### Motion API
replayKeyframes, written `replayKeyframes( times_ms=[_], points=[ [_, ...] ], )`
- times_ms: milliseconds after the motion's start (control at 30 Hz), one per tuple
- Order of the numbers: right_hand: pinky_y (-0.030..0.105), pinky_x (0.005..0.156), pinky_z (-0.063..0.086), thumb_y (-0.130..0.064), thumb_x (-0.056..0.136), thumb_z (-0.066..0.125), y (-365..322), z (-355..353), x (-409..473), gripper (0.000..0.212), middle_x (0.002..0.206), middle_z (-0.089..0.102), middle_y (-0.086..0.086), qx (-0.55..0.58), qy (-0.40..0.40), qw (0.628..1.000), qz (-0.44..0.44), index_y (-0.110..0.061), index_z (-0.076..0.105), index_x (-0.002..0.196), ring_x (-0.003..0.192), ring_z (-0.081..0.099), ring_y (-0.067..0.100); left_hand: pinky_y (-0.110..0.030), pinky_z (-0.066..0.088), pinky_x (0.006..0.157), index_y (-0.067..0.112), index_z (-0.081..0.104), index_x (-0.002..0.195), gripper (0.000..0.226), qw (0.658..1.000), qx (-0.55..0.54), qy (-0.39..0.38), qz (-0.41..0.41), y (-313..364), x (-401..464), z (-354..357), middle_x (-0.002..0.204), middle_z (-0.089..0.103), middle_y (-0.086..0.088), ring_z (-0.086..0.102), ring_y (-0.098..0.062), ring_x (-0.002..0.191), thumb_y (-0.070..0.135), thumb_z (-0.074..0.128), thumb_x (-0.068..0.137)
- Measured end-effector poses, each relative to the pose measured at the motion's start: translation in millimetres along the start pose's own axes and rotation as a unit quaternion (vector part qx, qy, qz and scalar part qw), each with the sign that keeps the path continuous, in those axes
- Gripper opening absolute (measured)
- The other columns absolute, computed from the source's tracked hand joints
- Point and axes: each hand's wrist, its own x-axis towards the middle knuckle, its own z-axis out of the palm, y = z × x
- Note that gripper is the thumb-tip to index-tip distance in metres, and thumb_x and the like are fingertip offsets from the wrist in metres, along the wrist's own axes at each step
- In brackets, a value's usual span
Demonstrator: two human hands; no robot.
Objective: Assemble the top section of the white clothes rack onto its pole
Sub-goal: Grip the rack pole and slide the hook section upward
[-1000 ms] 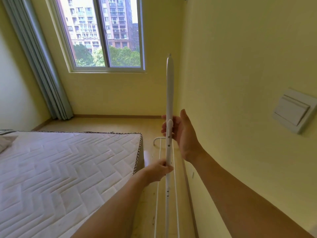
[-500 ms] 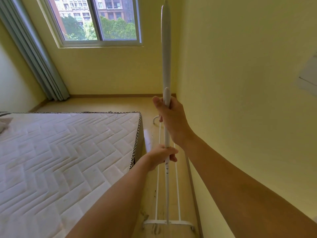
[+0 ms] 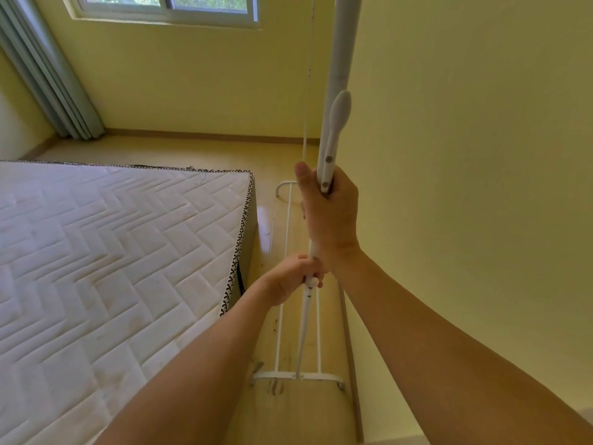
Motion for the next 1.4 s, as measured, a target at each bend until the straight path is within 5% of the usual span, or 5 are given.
replayKeyframes(
  times_ms=[267,867,1000,1300,1400],
  points=[
    [0.041,0.090,0.048,-0.027,0.088,0.071,-3.1,8.8,7.9,0.027,0.110,0.048,0.011,-0.074,0.086,0.993,0.039,-0.012,0.050,0.087,0.097,0.051,0.024,-0.027,0.039,0.053,0.015,0.056,0.059,0.014,0.997,0.049,0.045,0.030,5.3,11.5,16.4,0.055,0.050,-0.004,0.042,-0.014,0.050,0.030,0.057,0.057],
    [0.013,0.062,0.045,0.020,0.079,0.044,-6.2,-25.6,44.0,0.042,0.122,0.069,0.002,0.016,-0.115,0.993,0.000,-0.016,0.064,0.072,0.097,0.064,-0.005,-0.032,0.032,0.064,0.017,0.041,0.047,0.019,0.993,-0.009,0.119,0.003,27.1,14.1,44.7,0.041,0.038,0.009,0.033,-0.015,0.052,0.022,0.051,0.063],
    [0.018,0.100,0.043,0.020,0.077,0.044,1.1,-33.1,50.5,0.036,0.121,0.071,0.003,-0.010,-0.122,0.992,0.004,-0.012,0.059,0.074,0.117,0.058,0.002,-0.038,0.035,0.075,0.017,0.045,0.056,0.021,0.999,0.009,0.047,0.000,31.7,16.3,39.8,0.056,0.041,0.002,0.037,-0.017,0.060,0.030,0.059,0.065],
    [0.038,0.081,0.050,-0.012,0.091,0.068,6.3,-27.4,23.6,0.016,0.094,0.061,0.009,-0.113,0.063,0.985,-0.117,-0.022,0.056,0.090,0.087,0.058,0.026,-0.048,0.039,0.110,-0.002,0.062,0.112,0.042,0.969,0.154,-0.156,-0.110,-33.1,30.1,7.2,0.126,0.057,-0.028,0.054,-0.040,0.119,0.015,0.065,0.074],
    [0.038,0.062,0.050,-0.021,0.092,0.068,-0.1,-19.4,10.8,0.019,0.072,0.054,0.013,-0.065,0.062,0.993,-0.076,-0.011,0.056,0.083,0.062,0.051,0.023,-0.042,0.049,0.083,0.004,0.062,0.079,0.031,0.976,0.179,-0.076,-0.099,-54.6,34.8,18.3,0.086,0.056,-0.016,0.052,-0.026,0.079,0.031,0.071,0.066]
  ],
)
